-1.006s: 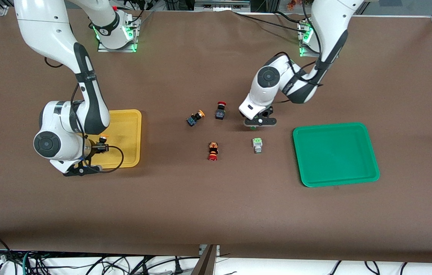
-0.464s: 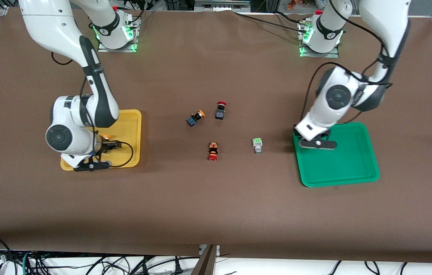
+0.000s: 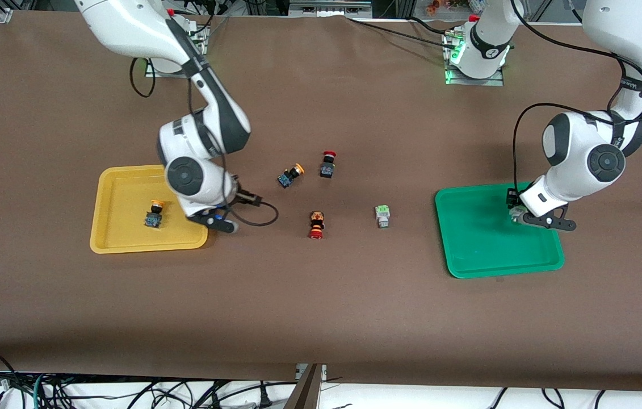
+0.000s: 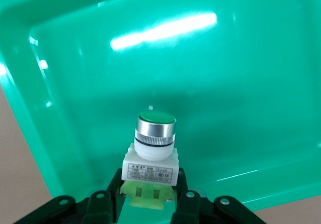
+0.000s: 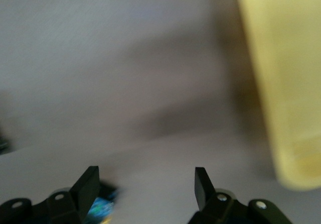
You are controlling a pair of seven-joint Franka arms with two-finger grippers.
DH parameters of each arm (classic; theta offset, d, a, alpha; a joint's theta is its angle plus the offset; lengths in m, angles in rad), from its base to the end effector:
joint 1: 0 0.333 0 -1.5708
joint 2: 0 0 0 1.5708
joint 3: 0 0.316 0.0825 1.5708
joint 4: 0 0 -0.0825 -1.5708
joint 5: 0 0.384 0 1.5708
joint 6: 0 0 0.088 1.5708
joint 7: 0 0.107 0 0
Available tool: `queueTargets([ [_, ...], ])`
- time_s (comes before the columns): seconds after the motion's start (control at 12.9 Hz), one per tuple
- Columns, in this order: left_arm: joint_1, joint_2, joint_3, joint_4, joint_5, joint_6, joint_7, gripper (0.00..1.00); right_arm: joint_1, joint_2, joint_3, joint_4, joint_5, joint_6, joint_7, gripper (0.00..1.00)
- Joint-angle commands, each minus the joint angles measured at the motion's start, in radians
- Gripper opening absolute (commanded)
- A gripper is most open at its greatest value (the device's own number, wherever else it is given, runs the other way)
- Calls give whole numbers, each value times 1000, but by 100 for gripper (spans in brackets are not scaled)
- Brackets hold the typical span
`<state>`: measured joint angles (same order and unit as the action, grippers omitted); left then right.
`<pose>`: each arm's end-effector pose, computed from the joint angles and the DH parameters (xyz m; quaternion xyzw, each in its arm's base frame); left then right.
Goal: Place green and yellow buttons in trays
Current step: 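Grasp the second orange button with the right gripper while the left gripper reaches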
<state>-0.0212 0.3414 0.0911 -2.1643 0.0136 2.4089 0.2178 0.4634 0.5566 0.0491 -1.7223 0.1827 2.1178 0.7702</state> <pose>0.5540 0.0391 0.2290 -0.9954 0.0809 0.0501 0.0126 0.5661 0.3249 0.2521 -0.9759 0.1831 0.1163 0.0217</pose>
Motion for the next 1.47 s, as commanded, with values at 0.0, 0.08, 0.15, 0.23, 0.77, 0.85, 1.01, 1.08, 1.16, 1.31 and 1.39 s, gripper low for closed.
queueTargets([
  [0.0,18,43,15,-11,-33,56,34,0,32,32,32,-8,93,56,115,85],
  [0.08,27,56,15,-9,-35,64,32,8,53,39,32,-26,112,89,147,85],
  [0.15,36,64,15,-9,-41,64,32,14,81,42,32,-45,113,121,187,85],
  [0.23,38,68,15,-9,-58,62,31,26,112,51,32,-62,113,152,223,85],
  [0.77,-14,61,-36,174,-133,-76,-9,100,138,71,34,-137,113,217,233,63],
  [0.85,-35,65,-59,191,-135,-76,-55,100,138,68,32,-137,113,215,233,48],
  [1.01,-61,68,-131,211,-133,-71,-199,100,136,48,29,-135,113,202,228,25],
  [1.08,-78,74,-160,225,-126,-71,-280,100,135,39,23,-134,112,188,218,18],
  [1.16,-94,77,-191,238,-121,-71,-349,100,129,25,15,-126,106,160,209,16],
  [1.31,-127,90,-249,244,-118,-65,-472,100,127,-24,-64,-109,97,78,79,16],
  [1.39,-150,114,-273,268,-89,-59,-547,100,127,-43,-139,-97,98,-17,-56,16],
])
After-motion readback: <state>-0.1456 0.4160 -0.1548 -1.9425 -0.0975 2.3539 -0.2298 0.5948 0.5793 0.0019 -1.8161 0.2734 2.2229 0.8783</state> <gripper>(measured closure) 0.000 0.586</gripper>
